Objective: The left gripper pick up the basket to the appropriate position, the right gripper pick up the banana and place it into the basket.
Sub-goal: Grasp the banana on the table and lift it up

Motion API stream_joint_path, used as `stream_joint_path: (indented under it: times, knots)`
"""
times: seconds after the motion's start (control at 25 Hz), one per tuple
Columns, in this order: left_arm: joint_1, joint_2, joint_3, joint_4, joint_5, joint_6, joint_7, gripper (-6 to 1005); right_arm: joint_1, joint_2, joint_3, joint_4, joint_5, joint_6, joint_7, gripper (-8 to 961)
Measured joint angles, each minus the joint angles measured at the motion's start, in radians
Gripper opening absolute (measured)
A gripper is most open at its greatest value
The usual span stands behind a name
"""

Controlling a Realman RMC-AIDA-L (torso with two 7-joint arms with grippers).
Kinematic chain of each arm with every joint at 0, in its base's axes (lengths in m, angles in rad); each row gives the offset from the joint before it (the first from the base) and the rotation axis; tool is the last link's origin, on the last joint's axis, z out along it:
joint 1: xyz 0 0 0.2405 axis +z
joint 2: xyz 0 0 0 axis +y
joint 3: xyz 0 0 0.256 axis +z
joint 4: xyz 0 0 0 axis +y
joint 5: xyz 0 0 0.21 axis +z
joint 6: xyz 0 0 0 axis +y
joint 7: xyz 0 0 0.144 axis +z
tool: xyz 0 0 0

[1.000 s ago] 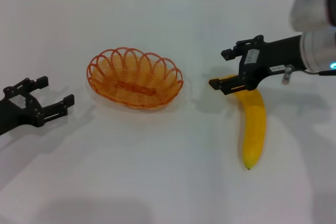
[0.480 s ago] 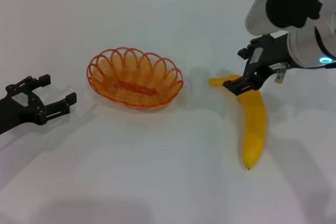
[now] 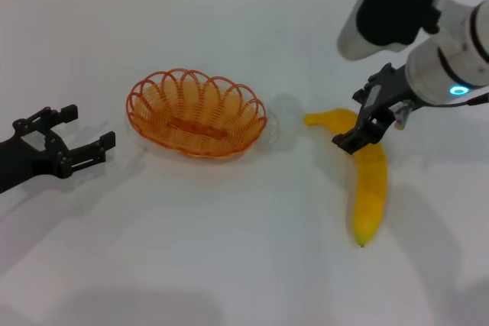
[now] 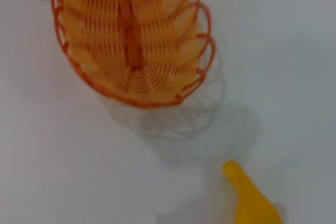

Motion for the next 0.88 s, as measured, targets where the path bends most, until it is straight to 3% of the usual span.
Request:
stream_joint_path:
  times: [0.36,0.88]
  knots:
    - [-0.01,-0.001,0.004,0.0,0.009,0.0,0.0,893,0.071,0.0,-0.018,0.13,-0.001,0.043,0.002,759]
    - [-0.019,-0.002,0.003,-0.001,0.015,0.0,0.0,893,0.125,0.0,-0.038,0.22,-0.009,0.069,0.003,735]
